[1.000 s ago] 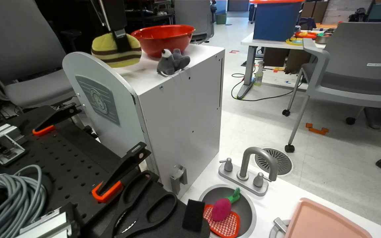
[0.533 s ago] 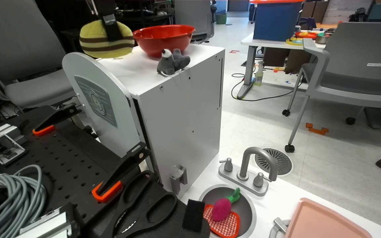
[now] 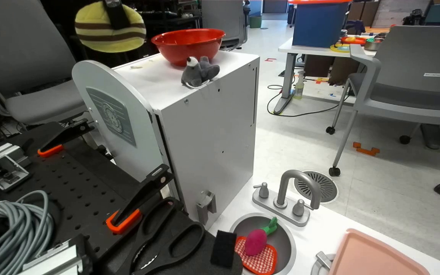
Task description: Put the yellow object inside the red bowl
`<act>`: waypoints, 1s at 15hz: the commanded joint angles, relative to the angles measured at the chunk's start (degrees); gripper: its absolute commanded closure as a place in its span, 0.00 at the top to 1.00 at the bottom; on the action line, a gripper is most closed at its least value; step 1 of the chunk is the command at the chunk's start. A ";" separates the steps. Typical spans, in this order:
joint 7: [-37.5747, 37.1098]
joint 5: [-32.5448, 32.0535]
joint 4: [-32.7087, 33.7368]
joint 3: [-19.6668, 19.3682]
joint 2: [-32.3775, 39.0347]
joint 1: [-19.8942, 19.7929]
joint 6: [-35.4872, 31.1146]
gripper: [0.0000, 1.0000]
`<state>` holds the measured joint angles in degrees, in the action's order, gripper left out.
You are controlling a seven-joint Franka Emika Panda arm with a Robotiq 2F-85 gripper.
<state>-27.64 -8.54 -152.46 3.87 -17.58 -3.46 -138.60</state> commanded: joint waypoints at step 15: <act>4.46 -9.33 27.55 -0.60 16.59 -1.50 27.98 0.03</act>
<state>-24.86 -15.45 -132.40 3.44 -8.05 -6.80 -114.81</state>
